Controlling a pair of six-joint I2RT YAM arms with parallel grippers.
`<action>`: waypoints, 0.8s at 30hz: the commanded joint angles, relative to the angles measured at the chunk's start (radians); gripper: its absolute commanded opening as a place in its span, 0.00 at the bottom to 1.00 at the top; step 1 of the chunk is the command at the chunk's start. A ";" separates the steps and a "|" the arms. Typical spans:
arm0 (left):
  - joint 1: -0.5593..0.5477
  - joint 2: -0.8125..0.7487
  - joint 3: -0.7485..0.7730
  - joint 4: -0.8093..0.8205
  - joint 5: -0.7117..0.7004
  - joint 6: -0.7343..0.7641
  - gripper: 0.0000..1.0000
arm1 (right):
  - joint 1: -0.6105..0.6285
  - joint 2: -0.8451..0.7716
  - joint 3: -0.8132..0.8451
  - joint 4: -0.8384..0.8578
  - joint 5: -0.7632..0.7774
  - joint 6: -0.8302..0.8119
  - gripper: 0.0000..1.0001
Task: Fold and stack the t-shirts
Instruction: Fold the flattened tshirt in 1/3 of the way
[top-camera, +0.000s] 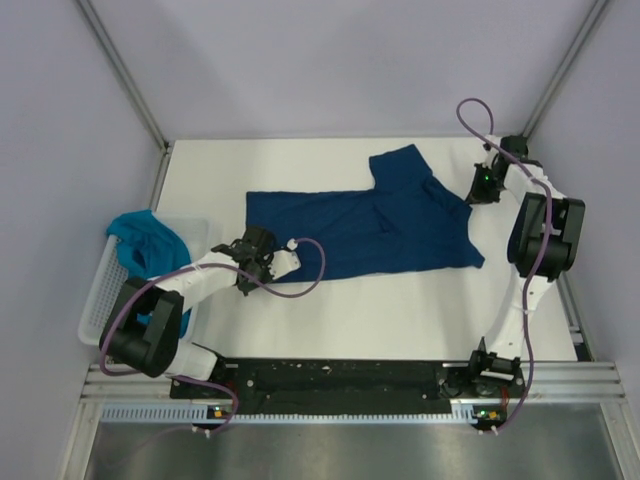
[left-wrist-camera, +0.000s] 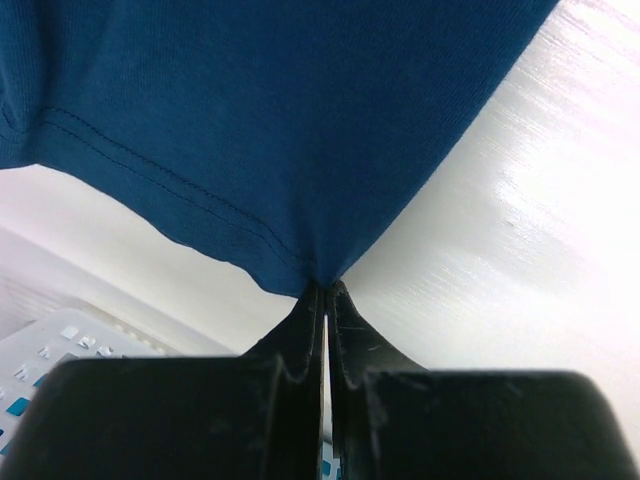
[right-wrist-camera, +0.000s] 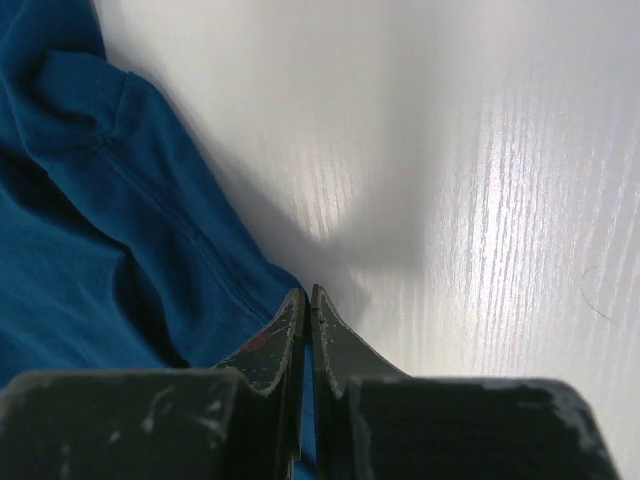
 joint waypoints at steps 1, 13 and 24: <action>0.005 0.026 -0.033 -0.072 0.039 -0.007 0.00 | -0.004 0.016 0.051 0.023 0.051 -0.027 0.00; 0.005 0.016 -0.011 -0.078 0.046 -0.009 0.00 | -0.005 -0.248 -0.113 -0.059 0.370 0.115 0.47; 0.005 -0.003 -0.029 -0.034 0.048 0.011 0.00 | -0.005 -0.676 -0.673 -0.031 0.251 0.259 0.54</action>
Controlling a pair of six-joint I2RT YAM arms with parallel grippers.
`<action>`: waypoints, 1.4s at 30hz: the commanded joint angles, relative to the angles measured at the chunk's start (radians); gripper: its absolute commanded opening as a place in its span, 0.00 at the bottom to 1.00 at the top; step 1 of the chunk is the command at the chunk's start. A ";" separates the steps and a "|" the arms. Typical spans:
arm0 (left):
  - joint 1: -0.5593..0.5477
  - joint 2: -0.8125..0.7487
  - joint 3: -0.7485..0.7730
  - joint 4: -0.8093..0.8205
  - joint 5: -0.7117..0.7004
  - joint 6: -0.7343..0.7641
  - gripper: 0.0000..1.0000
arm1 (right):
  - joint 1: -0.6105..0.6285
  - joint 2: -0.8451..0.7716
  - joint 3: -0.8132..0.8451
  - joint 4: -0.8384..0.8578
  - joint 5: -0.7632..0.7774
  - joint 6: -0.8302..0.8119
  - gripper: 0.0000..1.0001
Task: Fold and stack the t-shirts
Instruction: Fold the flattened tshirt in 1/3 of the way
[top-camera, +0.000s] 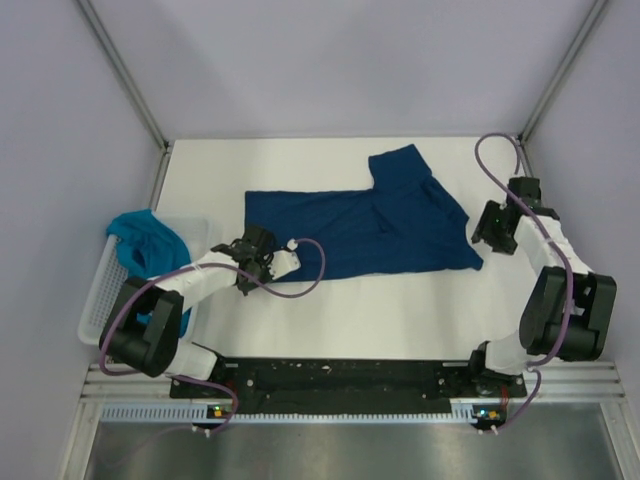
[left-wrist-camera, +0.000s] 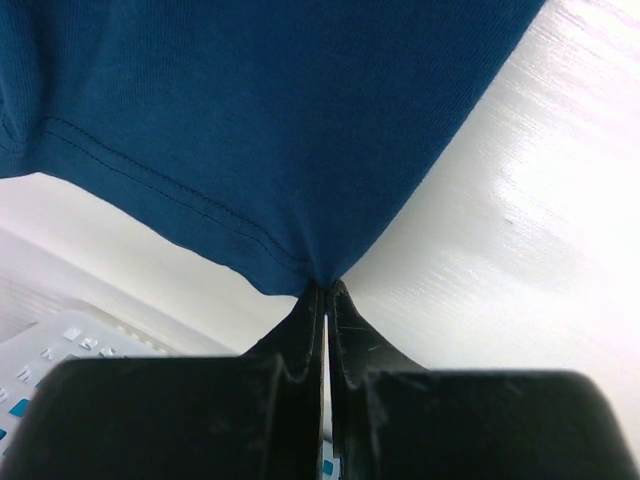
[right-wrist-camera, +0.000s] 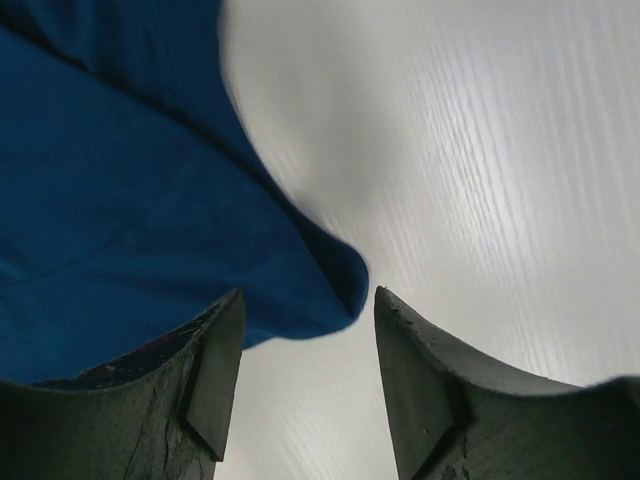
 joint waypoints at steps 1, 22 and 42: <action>0.005 -0.001 -0.028 -0.026 0.044 0.004 0.00 | -0.005 -0.095 -0.145 -0.003 -0.004 0.078 0.55; 0.006 -0.005 -0.091 0.042 0.038 0.039 0.00 | -0.015 -0.025 -0.281 0.208 0.008 0.226 0.21; 0.006 -0.301 -0.202 -0.286 0.099 0.295 0.00 | -0.083 -0.601 -0.524 0.011 -0.238 0.433 0.00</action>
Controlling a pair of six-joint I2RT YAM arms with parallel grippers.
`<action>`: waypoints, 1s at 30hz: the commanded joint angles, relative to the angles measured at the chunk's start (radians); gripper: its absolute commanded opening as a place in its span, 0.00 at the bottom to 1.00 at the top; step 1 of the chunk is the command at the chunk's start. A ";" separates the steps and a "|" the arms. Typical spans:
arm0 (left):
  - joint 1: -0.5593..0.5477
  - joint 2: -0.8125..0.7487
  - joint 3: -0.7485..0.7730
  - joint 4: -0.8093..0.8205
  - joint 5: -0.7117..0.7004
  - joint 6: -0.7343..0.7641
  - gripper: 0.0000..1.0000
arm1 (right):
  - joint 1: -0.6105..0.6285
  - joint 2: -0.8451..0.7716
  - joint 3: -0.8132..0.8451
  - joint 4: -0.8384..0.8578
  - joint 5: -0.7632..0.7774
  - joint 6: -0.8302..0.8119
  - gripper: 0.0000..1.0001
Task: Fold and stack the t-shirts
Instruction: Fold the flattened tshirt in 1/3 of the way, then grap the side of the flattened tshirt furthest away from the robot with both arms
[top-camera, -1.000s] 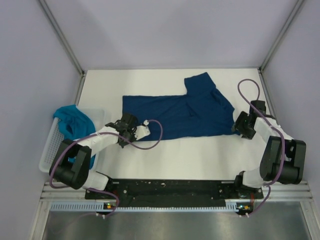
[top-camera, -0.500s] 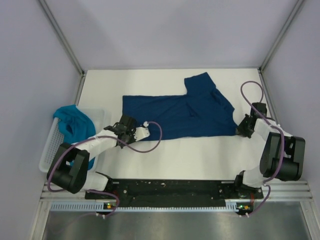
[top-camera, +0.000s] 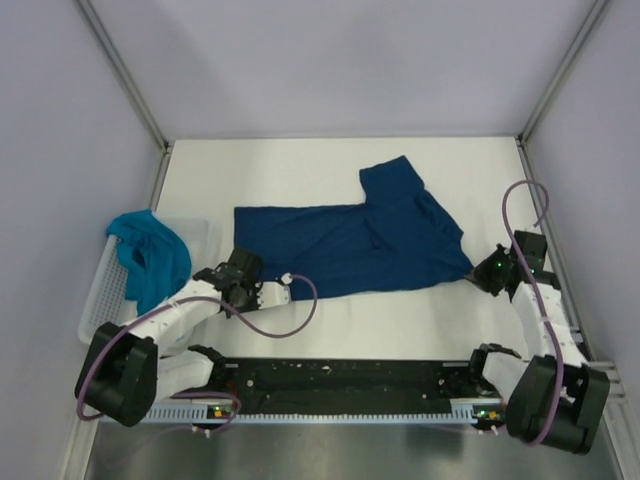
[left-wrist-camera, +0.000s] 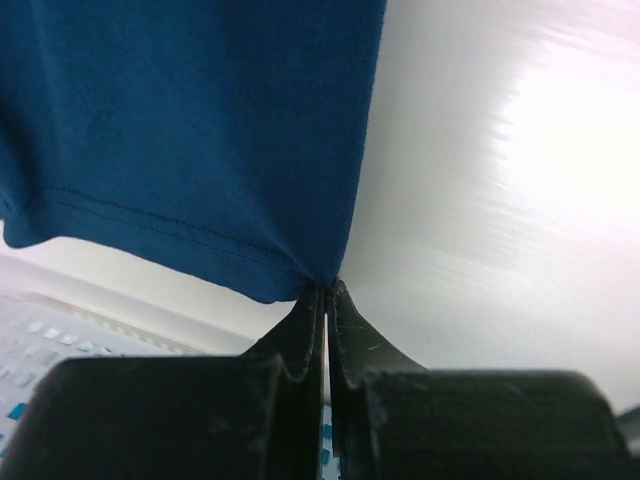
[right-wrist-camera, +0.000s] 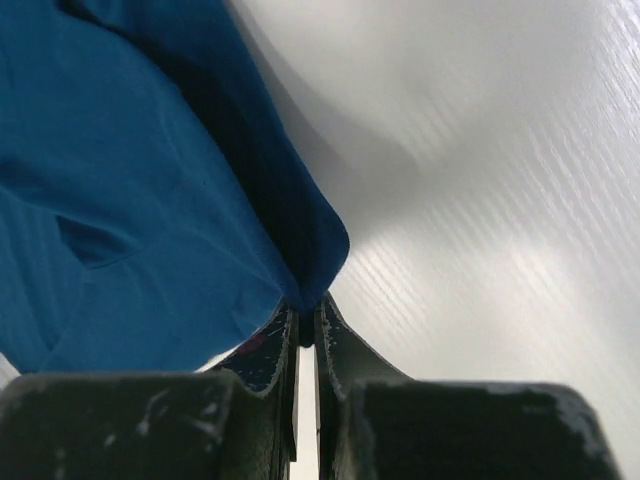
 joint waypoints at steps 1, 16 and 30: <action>0.006 -0.062 -0.023 -0.200 0.065 0.074 0.00 | -0.020 -0.202 -0.038 -0.082 -0.019 0.053 0.00; 0.004 -0.167 0.046 -0.426 0.124 0.193 0.18 | -0.023 -0.540 -0.069 -0.336 0.050 0.155 0.00; 0.087 -0.014 0.515 -0.296 0.198 -0.086 0.99 | -0.036 -0.254 0.299 -0.117 0.244 -0.018 0.66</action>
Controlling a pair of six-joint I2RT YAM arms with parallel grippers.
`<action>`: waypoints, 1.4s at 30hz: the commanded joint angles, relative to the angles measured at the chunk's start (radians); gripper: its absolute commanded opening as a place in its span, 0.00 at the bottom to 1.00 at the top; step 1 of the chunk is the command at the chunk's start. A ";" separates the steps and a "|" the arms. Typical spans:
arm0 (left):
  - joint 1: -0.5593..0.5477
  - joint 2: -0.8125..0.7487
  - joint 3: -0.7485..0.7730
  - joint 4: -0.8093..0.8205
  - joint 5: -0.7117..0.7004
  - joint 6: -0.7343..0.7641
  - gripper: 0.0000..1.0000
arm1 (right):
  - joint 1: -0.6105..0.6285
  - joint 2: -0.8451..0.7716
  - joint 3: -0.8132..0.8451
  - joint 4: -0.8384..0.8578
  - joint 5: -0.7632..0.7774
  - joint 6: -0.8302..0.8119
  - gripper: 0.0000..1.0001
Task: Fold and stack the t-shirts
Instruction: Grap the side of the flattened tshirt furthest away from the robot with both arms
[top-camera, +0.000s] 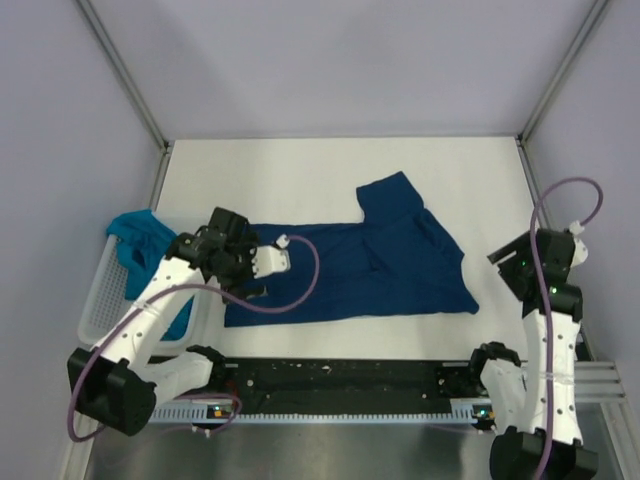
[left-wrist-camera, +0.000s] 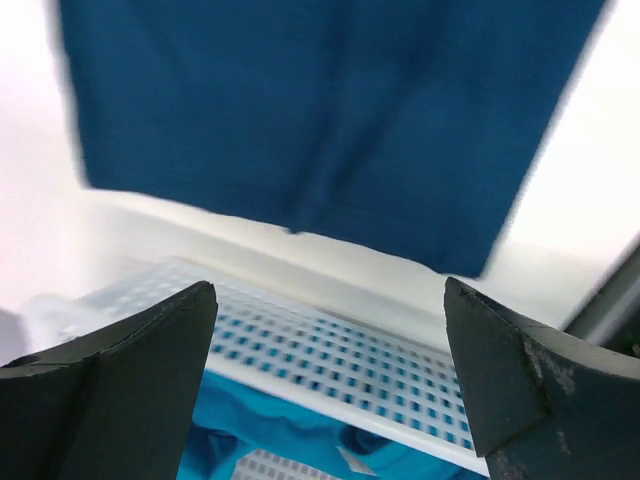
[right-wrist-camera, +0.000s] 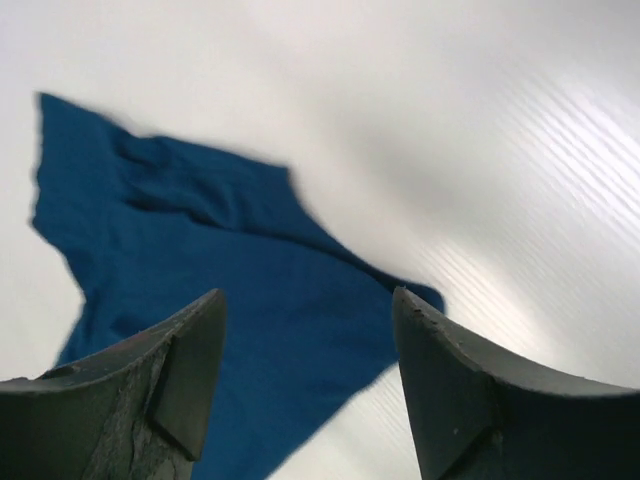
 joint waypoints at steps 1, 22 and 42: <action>0.066 0.124 0.161 0.187 0.001 -0.177 0.99 | -0.014 0.194 0.225 0.276 -0.096 -0.151 0.65; 0.296 0.955 0.836 0.094 -0.037 -0.248 0.76 | 0.394 1.690 1.523 0.131 -0.231 -0.836 0.66; 0.315 1.148 0.935 -0.006 0.001 -0.242 0.63 | 0.517 1.913 1.606 0.014 -0.171 -0.945 0.00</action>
